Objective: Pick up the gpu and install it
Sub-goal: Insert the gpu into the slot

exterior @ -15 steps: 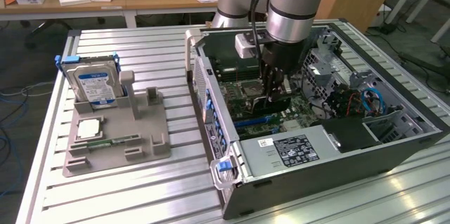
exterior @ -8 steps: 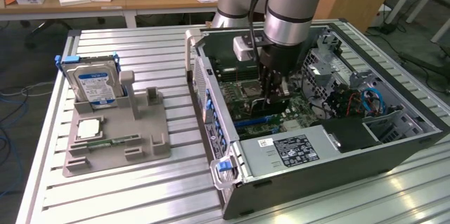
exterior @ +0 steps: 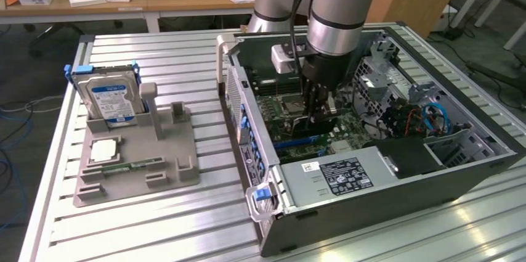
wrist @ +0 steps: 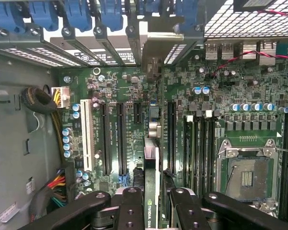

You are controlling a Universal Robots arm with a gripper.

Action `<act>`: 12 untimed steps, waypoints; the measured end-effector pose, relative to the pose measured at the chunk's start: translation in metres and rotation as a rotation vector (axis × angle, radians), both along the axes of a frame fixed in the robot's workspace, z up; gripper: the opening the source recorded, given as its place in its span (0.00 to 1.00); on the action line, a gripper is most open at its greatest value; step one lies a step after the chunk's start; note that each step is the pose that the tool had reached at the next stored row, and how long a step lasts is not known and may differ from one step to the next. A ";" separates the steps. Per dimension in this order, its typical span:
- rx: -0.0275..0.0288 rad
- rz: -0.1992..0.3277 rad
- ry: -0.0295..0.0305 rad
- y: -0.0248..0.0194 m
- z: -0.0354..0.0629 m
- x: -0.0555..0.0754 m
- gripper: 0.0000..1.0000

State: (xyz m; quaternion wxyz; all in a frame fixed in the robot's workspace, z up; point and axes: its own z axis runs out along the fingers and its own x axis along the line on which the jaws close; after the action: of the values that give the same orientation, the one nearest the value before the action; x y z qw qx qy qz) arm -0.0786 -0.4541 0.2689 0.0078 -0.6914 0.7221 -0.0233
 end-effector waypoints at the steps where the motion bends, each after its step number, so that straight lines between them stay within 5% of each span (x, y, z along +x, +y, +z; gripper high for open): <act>1: 0.0000 0.000 0.0000 -0.0008 0.0000 0.000 0.26; 12: -0.0002 0.000 0.0001 -0.0035 -0.0005 -0.004 0.26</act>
State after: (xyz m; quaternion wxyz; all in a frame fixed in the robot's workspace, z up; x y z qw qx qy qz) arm -0.0829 -0.4577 0.2684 0.0077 -0.6913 0.7221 -0.0233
